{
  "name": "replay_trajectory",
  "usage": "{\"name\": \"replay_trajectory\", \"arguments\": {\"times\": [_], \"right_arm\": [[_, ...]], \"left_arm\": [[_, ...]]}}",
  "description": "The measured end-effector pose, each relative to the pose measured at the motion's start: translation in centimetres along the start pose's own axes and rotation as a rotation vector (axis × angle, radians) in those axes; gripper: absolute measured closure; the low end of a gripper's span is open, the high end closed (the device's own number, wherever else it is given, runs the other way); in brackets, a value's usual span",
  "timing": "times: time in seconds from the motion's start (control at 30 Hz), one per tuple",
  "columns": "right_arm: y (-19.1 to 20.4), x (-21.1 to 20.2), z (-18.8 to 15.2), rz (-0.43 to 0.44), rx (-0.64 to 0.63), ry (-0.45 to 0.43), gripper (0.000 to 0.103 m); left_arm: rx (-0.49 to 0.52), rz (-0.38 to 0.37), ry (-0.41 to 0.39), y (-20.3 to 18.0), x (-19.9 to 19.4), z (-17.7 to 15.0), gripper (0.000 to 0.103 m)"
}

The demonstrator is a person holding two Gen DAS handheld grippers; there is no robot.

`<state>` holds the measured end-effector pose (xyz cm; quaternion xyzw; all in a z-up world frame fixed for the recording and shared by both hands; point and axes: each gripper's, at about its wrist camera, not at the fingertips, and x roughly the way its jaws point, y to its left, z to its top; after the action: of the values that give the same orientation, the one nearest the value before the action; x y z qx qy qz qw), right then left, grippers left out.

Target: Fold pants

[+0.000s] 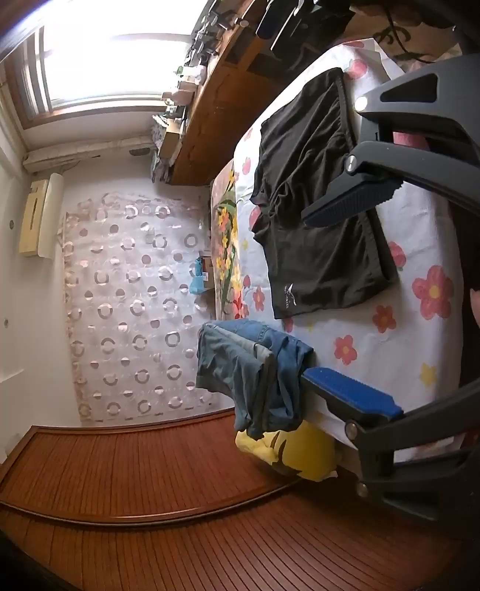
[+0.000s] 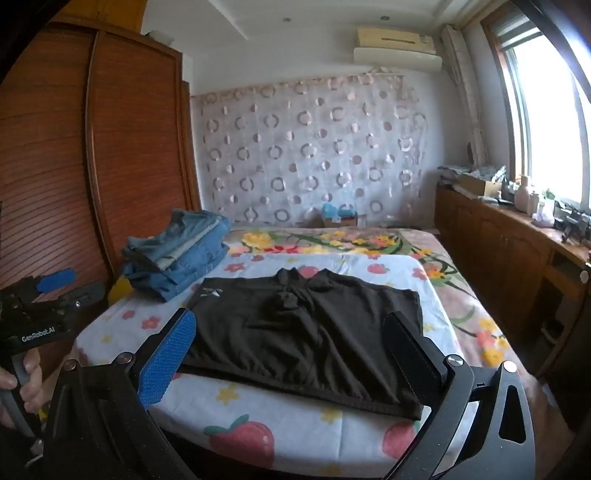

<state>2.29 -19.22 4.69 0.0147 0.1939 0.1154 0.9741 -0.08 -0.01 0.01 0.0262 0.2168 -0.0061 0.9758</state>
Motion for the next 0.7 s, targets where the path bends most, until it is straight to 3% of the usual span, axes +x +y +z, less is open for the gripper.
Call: {"name": "replay_trajectory", "arguments": {"times": [0.7], "right_arm": [[0.09,-0.12,-0.06,0.001,0.014,-0.007,0.000]], "left_arm": [[-0.012,0.000,-0.003,0.12,-0.03,-0.02,0.024]]}}
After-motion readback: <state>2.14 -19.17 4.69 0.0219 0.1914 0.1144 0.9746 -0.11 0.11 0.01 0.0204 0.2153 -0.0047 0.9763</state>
